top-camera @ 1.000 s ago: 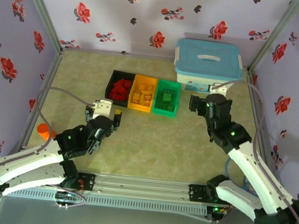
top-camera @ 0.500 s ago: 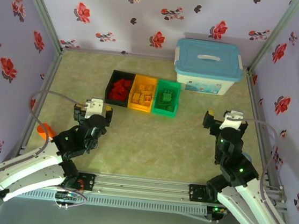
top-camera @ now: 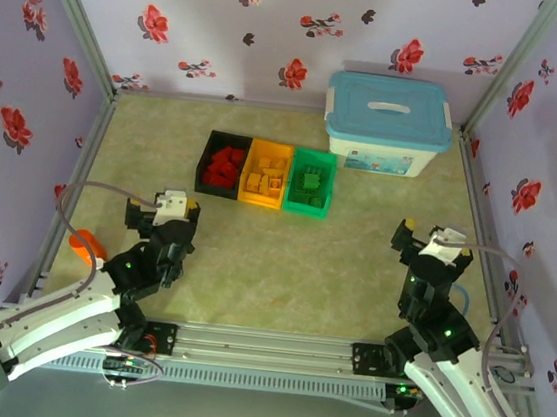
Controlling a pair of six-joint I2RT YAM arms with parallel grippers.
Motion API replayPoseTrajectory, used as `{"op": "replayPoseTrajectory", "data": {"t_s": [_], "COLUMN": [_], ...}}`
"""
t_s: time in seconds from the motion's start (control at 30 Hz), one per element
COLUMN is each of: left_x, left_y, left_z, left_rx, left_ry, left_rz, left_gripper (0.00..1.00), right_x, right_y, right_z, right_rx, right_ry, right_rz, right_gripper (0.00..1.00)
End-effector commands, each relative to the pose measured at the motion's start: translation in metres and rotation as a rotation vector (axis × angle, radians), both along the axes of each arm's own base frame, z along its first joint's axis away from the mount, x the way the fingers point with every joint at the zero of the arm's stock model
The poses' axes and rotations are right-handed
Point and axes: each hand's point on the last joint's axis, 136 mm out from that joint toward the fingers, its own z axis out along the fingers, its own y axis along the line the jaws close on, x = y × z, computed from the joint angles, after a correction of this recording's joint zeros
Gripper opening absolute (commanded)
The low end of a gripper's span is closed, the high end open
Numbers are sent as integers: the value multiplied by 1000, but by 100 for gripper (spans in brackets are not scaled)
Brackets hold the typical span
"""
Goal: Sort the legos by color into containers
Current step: Reset both arms
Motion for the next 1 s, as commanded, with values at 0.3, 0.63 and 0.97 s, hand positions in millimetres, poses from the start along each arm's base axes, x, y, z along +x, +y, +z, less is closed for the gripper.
{"op": "replayPoseTrajectory", "data": {"t_s": [0.3,0.63,0.97], "left_x": [6,5,12], "left_y": [28,47,49], "left_z": [-7,-60,-65], "left_rx": [33,52,54], "left_ry": [-39,63,100], "left_rz": [122,175,187], "left_gripper": [100,100,100], "right_x": [3,4,10], "right_y": [-11,-12,-20], "right_z": [-43,-81,-83], "right_rx": [-91,-98,-110], "right_ry": [51,82,93], "right_rz": [-96,-106,-190], "right_gripper": [99,99,99]}}
